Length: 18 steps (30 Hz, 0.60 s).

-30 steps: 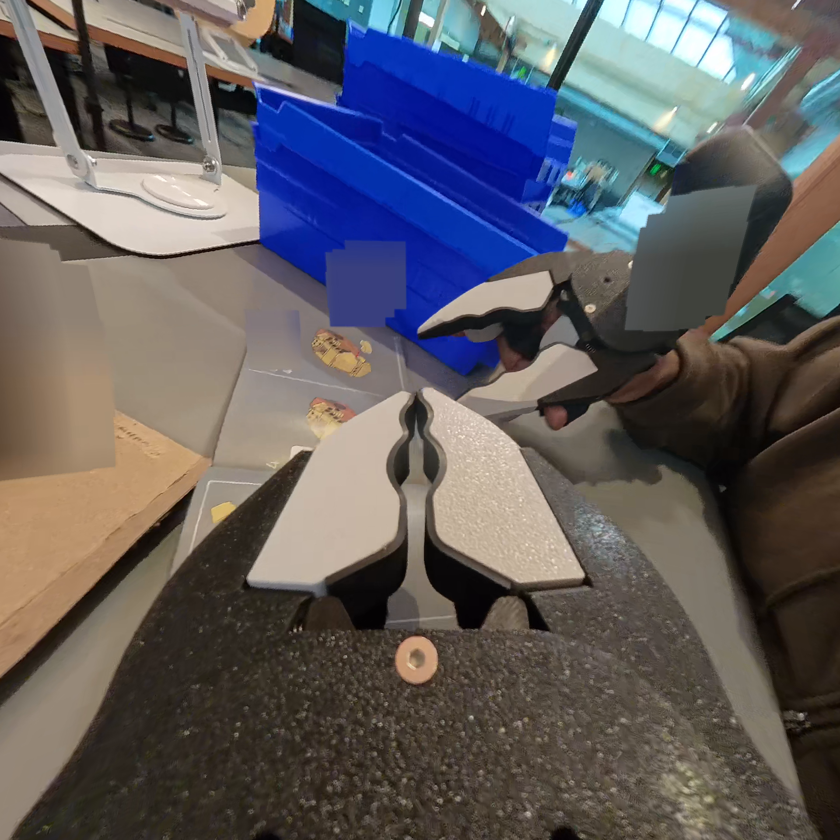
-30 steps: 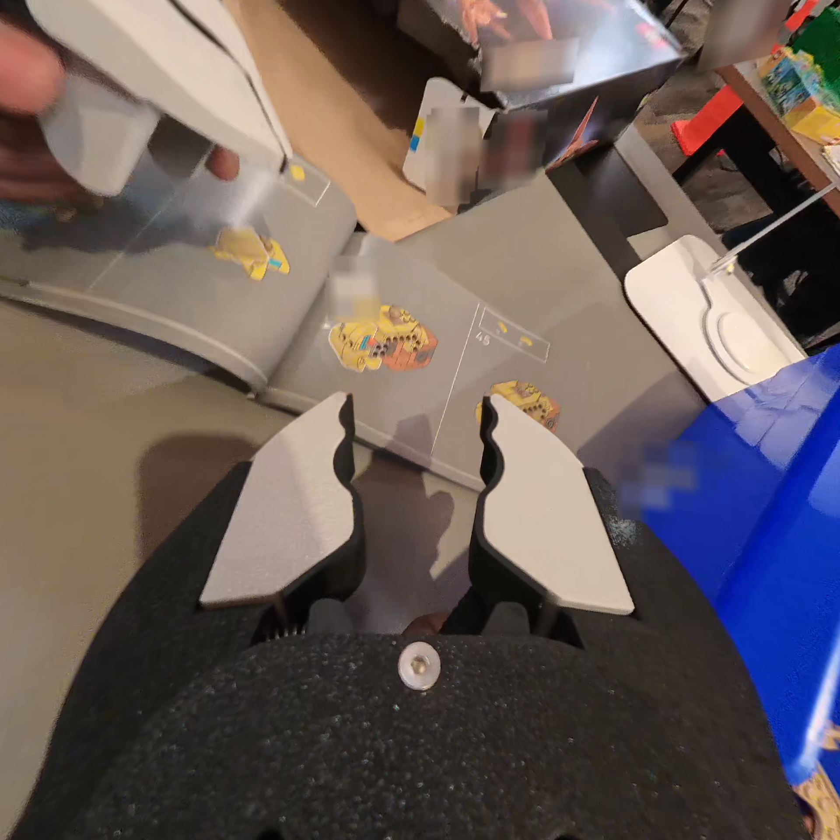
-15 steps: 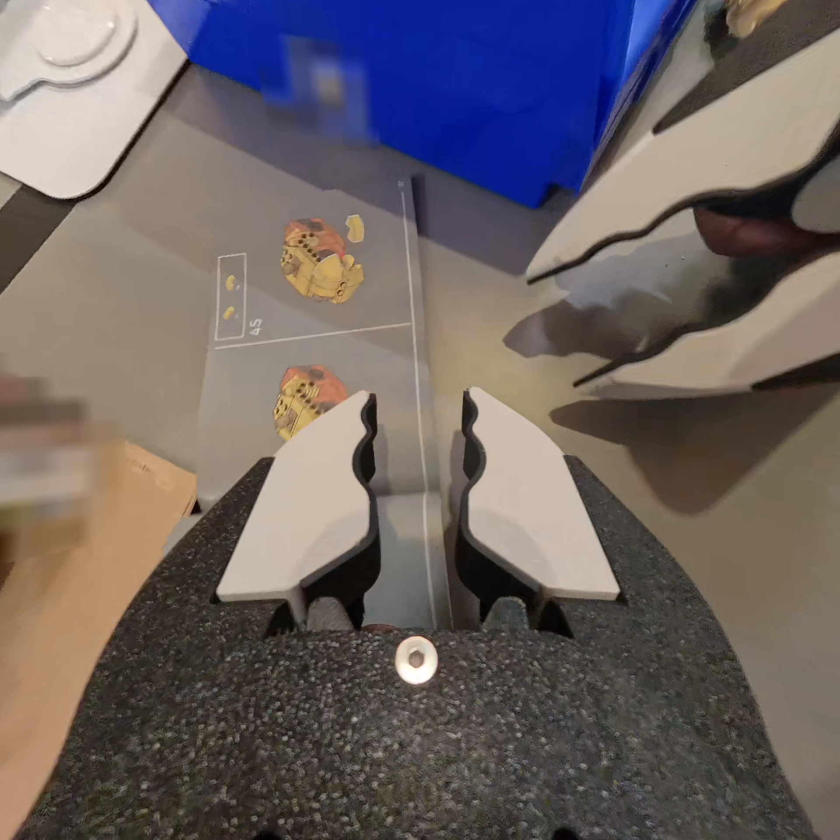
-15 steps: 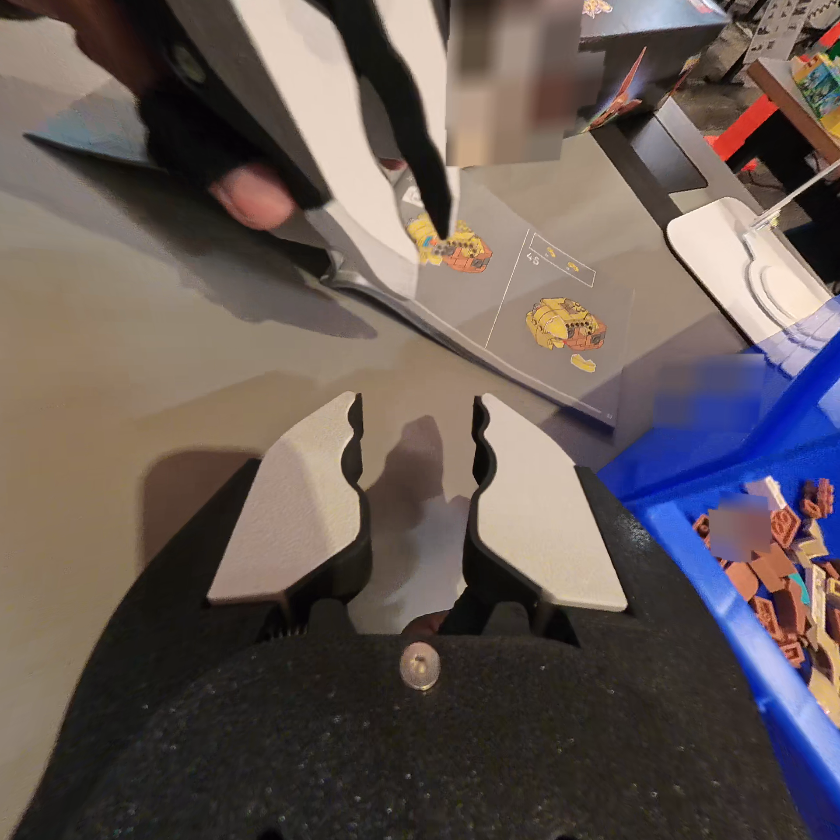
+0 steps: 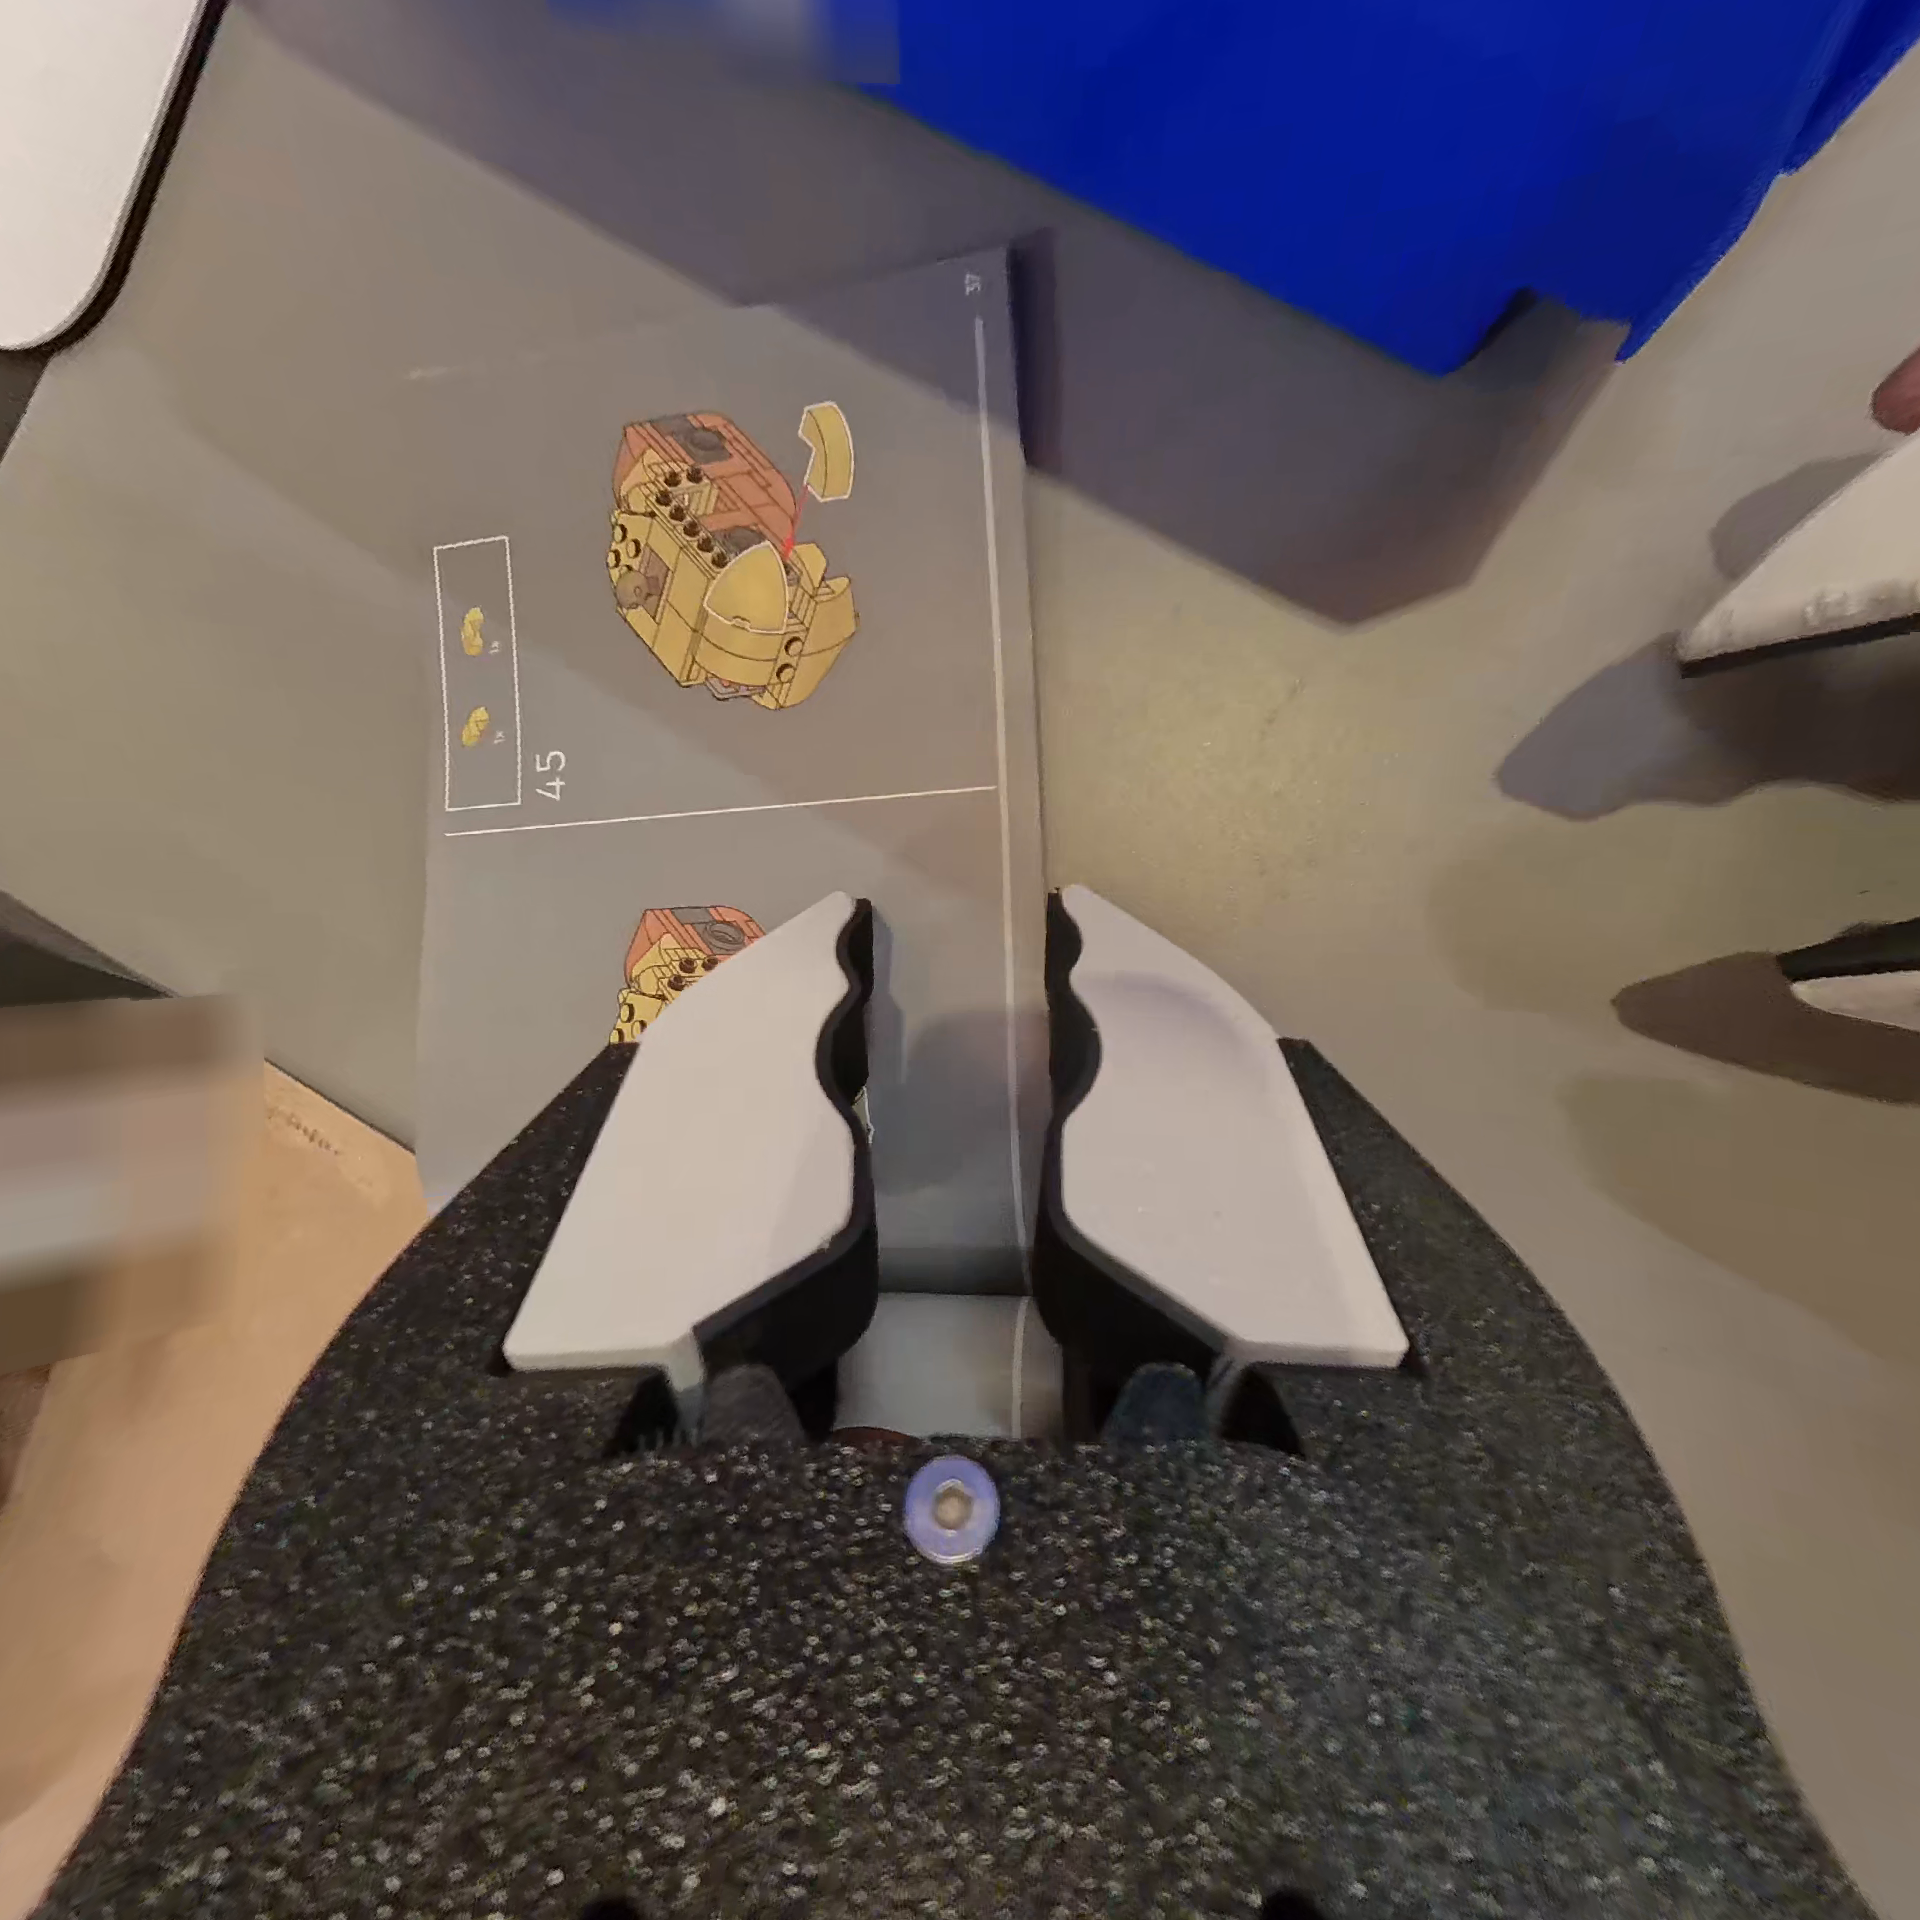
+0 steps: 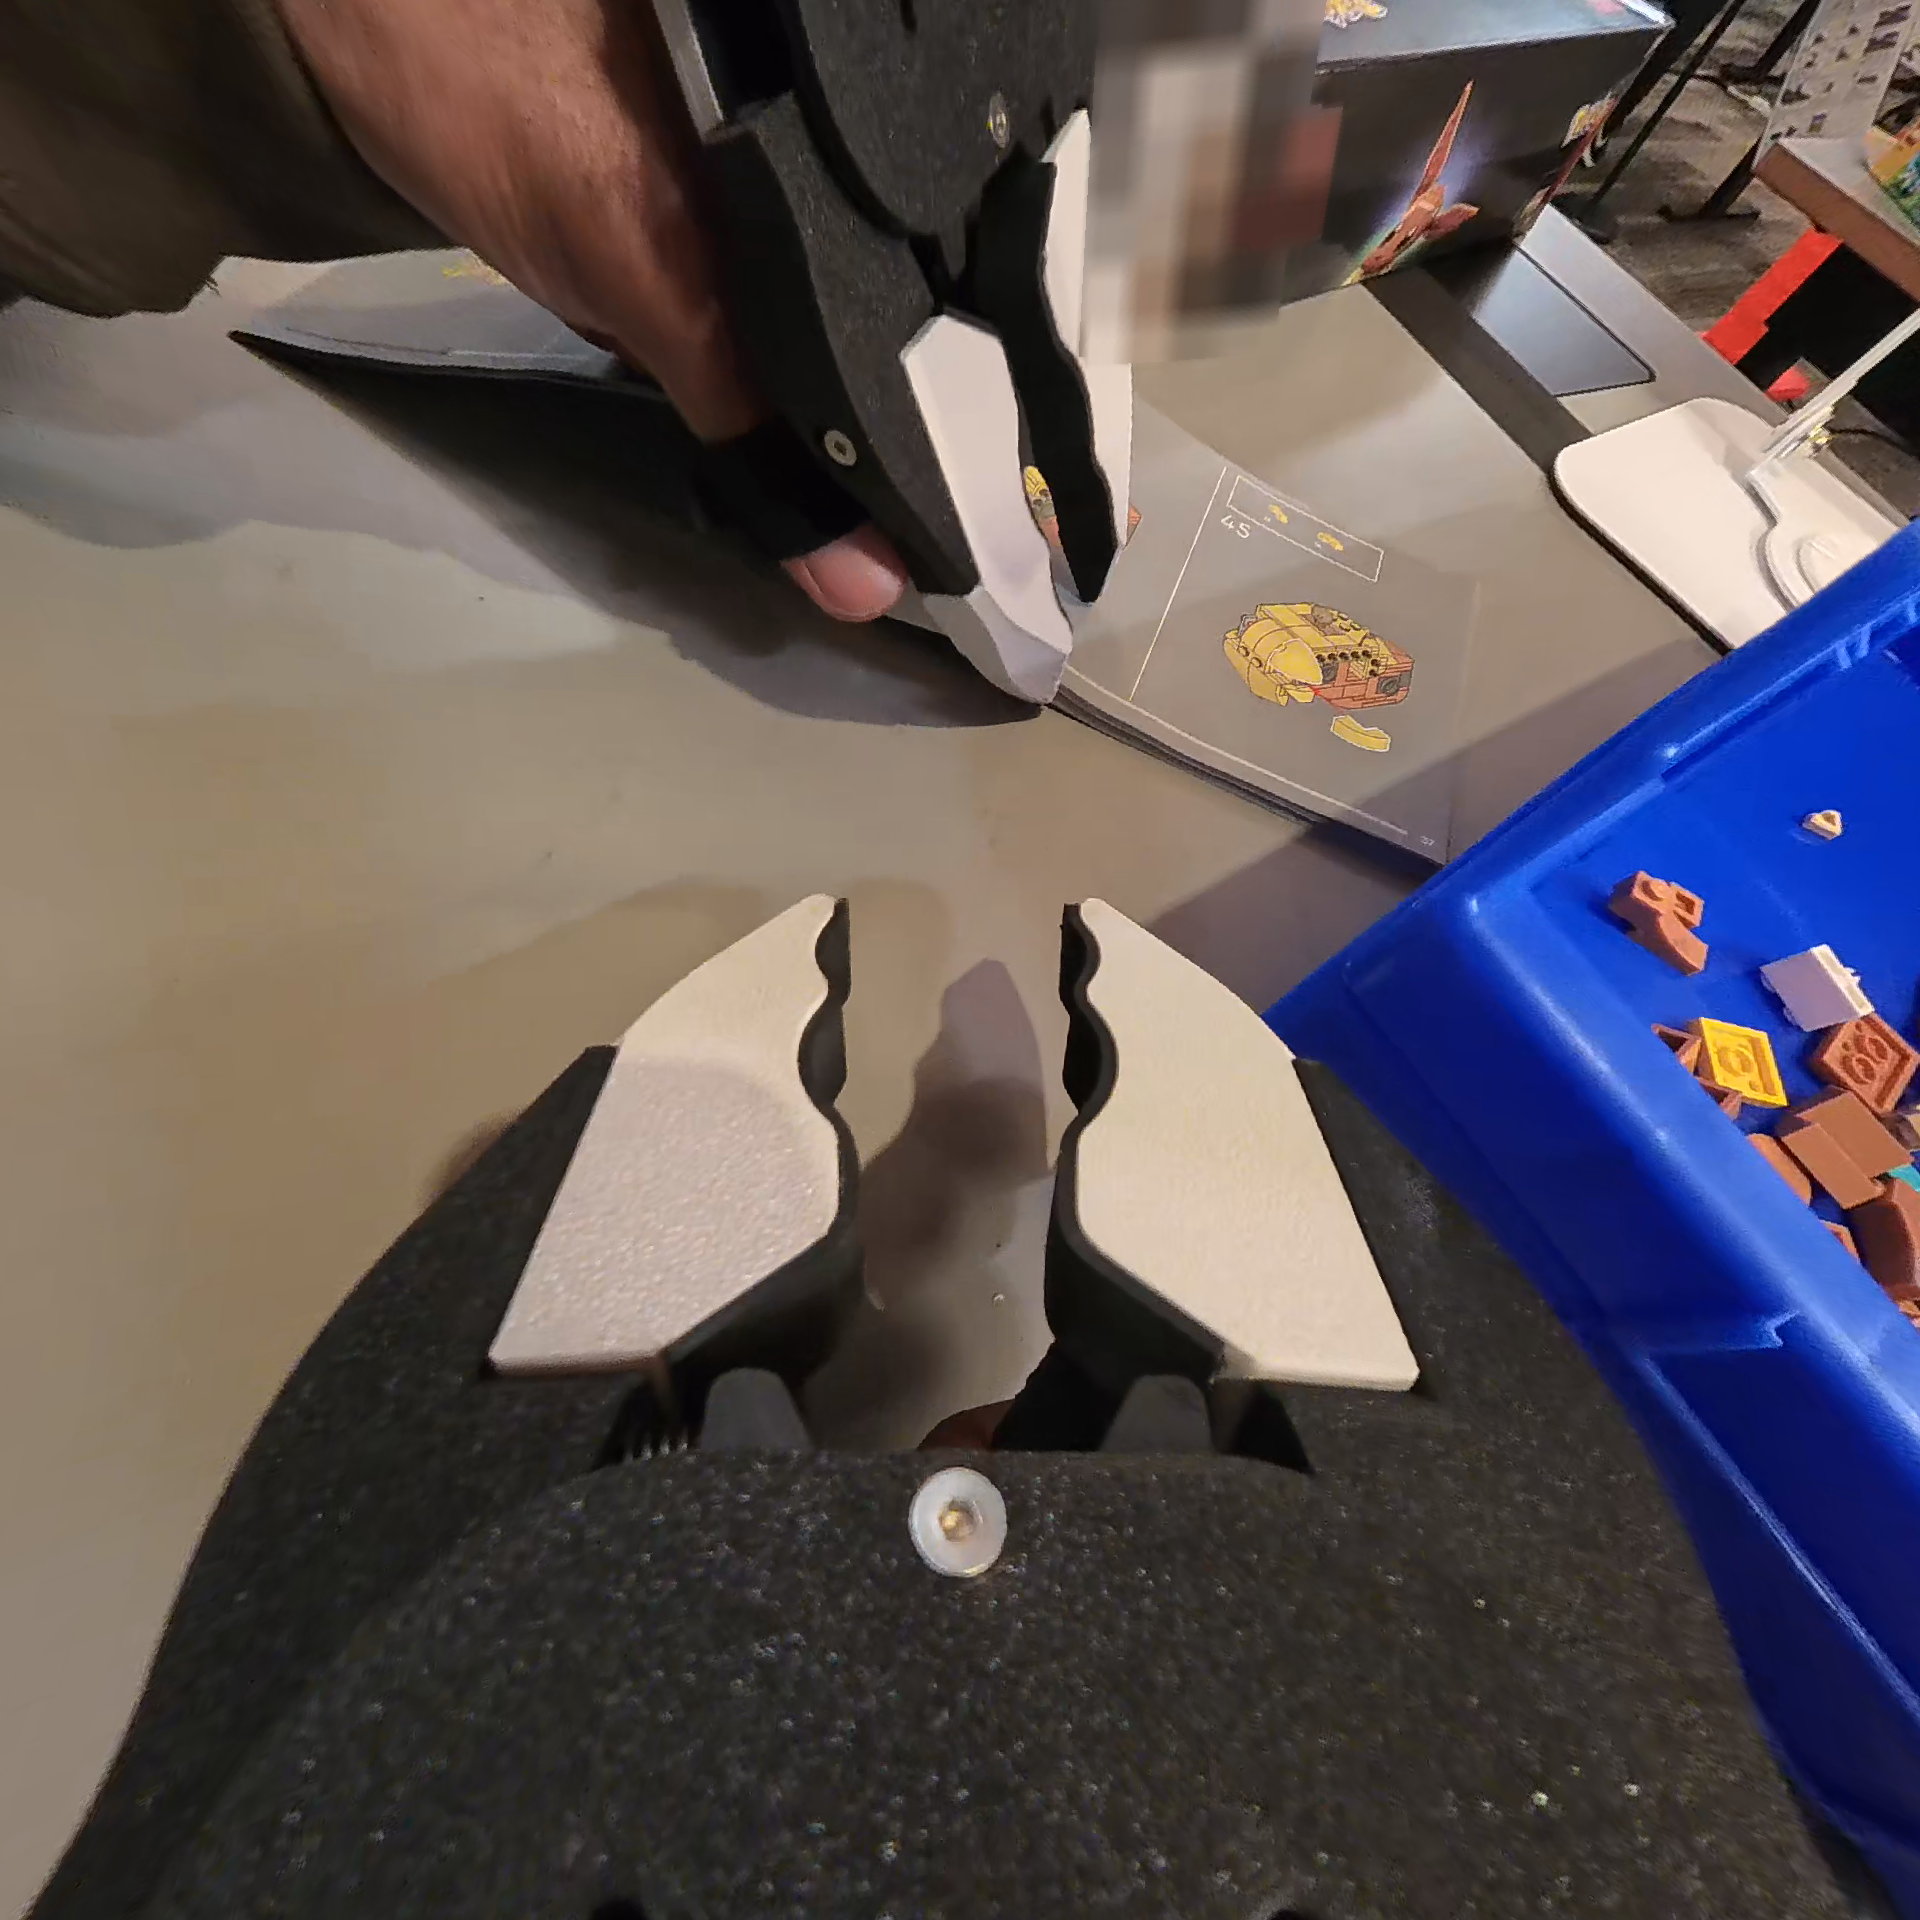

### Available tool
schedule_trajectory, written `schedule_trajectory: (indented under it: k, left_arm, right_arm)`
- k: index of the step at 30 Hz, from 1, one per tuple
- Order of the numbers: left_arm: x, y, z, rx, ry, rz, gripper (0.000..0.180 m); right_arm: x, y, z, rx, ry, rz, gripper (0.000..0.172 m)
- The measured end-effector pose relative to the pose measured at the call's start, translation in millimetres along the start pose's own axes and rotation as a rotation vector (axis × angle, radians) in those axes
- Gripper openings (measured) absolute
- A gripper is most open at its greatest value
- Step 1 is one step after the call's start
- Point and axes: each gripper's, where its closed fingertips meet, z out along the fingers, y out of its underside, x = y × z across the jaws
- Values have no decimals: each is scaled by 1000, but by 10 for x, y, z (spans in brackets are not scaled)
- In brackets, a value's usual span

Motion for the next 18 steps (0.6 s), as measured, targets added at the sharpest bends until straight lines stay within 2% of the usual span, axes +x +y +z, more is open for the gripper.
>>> schedule_trajectory:
  k: [8,10,18]
  left_arm:
    - [31,18,-80,46,93,-59,26]
    - [53,30,-118,59,123,-65,18]
    - [29,114,-259,92,113,-89,16]
  right_arm:
    - [-19,14,20,-14,-9,-10,39]
    - [-18,18,26,-18,-10,-9,39]
    - [-23,27,33,-27,-15,-10,38]
